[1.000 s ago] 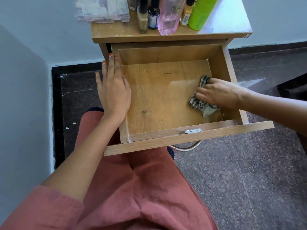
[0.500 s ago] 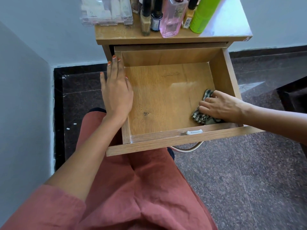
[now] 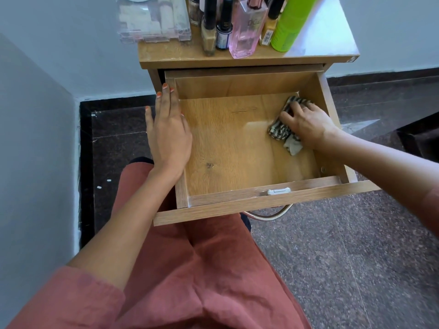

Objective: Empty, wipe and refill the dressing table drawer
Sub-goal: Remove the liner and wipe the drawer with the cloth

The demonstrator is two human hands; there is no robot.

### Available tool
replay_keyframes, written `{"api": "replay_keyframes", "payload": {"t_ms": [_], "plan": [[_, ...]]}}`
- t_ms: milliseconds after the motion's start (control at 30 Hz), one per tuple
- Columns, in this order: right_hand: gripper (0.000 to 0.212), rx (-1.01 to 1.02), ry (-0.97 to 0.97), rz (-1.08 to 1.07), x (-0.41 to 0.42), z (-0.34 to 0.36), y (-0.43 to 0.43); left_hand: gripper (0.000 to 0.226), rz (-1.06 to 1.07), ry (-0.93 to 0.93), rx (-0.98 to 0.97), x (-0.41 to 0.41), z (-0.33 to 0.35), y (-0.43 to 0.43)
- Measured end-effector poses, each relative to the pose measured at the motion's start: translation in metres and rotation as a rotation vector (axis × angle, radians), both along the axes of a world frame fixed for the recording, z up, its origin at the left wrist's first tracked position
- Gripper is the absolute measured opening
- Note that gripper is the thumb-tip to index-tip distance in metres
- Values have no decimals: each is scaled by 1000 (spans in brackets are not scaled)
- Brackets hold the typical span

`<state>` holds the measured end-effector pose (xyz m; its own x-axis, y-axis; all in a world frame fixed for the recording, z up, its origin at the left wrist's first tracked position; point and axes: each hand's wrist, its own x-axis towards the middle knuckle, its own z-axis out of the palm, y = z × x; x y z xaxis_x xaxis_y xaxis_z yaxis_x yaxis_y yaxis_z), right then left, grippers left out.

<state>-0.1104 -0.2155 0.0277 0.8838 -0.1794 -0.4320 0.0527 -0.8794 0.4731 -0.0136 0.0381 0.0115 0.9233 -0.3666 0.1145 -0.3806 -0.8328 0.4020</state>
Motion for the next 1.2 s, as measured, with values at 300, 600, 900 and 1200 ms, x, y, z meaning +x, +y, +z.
{"api": "replay_keyframes", "payload": {"t_ms": [300,600,900,1200], "plan": [[74,184,-162,-333,22,-7,6,46,2,3,-11,0,-1,0],[69,77,-215,-476,35,-17,17,46,4,1,-7,0,-2,0],[64,79,-193,-516,28,-11,30,46,5,8,-9,0,-1,1],[84,271,-255,-650,10,-19,35,46,1,14,-27,0,-2,0]]}}
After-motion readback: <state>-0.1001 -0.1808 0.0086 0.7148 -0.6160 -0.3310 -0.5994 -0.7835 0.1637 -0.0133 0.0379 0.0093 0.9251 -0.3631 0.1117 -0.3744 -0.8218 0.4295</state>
